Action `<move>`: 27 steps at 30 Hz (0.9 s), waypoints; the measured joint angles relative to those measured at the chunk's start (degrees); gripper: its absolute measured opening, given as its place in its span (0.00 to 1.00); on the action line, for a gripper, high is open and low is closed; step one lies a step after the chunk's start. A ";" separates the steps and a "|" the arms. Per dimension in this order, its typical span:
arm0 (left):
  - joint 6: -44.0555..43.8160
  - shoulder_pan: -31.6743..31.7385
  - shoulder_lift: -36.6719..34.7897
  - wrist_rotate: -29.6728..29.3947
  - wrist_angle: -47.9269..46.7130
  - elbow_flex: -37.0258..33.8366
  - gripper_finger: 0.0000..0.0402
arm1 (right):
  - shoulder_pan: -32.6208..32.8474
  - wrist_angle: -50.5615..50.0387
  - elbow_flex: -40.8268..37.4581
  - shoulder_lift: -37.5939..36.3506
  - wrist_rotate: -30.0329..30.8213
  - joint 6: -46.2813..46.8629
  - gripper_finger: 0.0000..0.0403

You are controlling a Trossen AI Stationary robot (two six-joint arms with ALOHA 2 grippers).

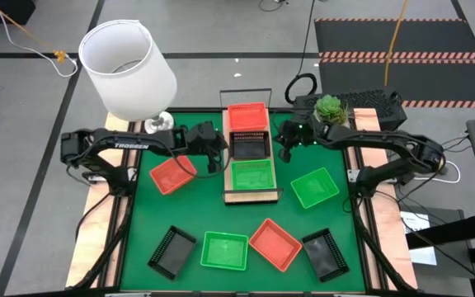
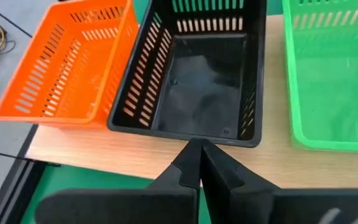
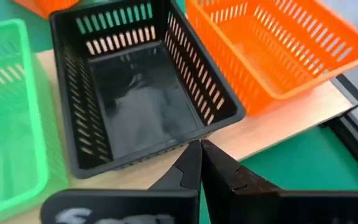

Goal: Stack baskets on shelf by color
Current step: Adjust the bins on the shelf

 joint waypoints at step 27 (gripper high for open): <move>1.81 0.85 6.94 -0.05 4.80 -0.02 0.04 | -0.04 4.63 0.02 4.20 0.04 0.68 0.00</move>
